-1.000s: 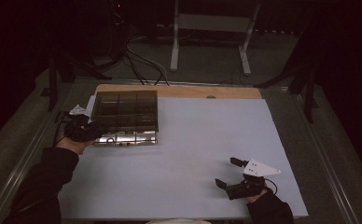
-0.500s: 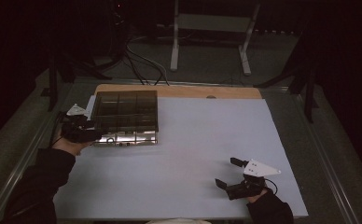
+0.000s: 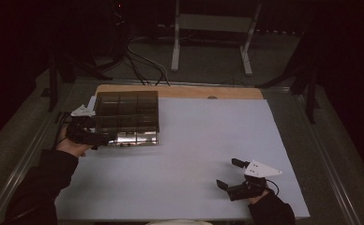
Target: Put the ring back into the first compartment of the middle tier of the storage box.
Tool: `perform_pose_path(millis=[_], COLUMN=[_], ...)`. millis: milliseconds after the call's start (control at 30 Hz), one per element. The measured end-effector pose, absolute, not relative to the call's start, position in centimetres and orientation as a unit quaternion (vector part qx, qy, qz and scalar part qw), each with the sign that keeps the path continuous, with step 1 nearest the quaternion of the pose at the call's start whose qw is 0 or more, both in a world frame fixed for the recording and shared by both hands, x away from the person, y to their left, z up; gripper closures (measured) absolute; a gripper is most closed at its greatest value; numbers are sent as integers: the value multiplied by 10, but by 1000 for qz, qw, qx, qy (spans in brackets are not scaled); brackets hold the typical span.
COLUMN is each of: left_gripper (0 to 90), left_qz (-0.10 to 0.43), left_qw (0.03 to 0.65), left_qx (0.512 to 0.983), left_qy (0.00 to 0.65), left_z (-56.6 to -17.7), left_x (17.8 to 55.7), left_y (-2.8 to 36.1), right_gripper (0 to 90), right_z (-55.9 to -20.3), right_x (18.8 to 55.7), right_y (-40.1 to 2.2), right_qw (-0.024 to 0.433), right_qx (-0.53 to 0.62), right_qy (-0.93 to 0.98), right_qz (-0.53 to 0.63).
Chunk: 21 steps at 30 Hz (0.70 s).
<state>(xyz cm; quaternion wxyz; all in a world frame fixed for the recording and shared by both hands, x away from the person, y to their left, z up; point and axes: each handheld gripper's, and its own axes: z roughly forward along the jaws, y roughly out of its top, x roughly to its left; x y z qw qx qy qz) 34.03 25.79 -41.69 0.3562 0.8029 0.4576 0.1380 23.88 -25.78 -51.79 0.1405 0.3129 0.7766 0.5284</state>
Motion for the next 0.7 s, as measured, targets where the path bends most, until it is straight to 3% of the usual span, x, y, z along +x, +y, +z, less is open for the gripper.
perform_pose_path(millis=[400, 700], left_gripper=[9, 9], left_qz=[150, 134], left_qw=[360, 417], left_qx=[820, 807], left_qy=[418, 396], left_z=[-418, -411], left_x=[336, 330], left_y=[248, 237], right_gripper=[0, 0], right_z=[-518, -517], right_x=[239, 237], right_y=[-258, -260], right_qw=[139, 141], right_qx=[314, 318], right_qy=[776, 773], right_qz=[529, 531])
